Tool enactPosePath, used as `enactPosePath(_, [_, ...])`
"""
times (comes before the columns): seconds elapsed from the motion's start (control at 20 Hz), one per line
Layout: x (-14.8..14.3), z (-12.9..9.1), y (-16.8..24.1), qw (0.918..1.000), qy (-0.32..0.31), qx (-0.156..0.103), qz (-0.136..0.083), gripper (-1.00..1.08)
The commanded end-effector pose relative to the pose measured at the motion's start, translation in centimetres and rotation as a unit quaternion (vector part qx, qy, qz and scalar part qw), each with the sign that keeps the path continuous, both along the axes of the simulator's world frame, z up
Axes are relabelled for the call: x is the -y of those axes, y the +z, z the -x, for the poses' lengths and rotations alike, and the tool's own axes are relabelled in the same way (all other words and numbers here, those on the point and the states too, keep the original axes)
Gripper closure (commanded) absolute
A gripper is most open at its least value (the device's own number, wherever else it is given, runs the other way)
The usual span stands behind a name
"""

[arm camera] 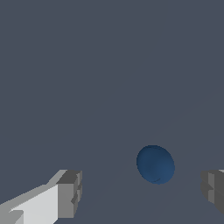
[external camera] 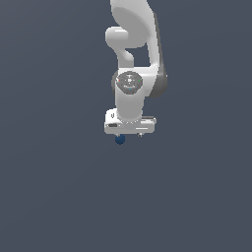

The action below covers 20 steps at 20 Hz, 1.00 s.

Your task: Pick up the object and move it to a goal position.

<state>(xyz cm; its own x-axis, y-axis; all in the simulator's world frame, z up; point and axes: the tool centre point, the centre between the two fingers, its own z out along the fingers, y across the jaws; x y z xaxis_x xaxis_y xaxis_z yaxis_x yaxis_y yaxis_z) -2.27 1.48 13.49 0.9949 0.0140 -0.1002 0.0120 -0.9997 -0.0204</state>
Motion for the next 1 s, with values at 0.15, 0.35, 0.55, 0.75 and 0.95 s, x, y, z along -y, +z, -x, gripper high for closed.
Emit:
enactPosePath(0.15, [0.5,-0.1,0.2,1.0000,-0.006,0.001,0.001,-0.92])
enactPosePath(0.35, [2.3,-0.3,1.0,0.9996,-0.027,0.003,0.002,-0.92])
enactPosePath(0.55, [2.9,-0.4,1.4,0.9995,-0.032,0.003,0.003,-0.92])
enactPosePath(0.75, [2.8,-0.3,1.1,0.9994,-0.034,0.003,0.003,-0.92])
enactPosePath(0.95, [2.9,0.0,0.5,0.9987,-0.050,0.007,0.005,-0.92])
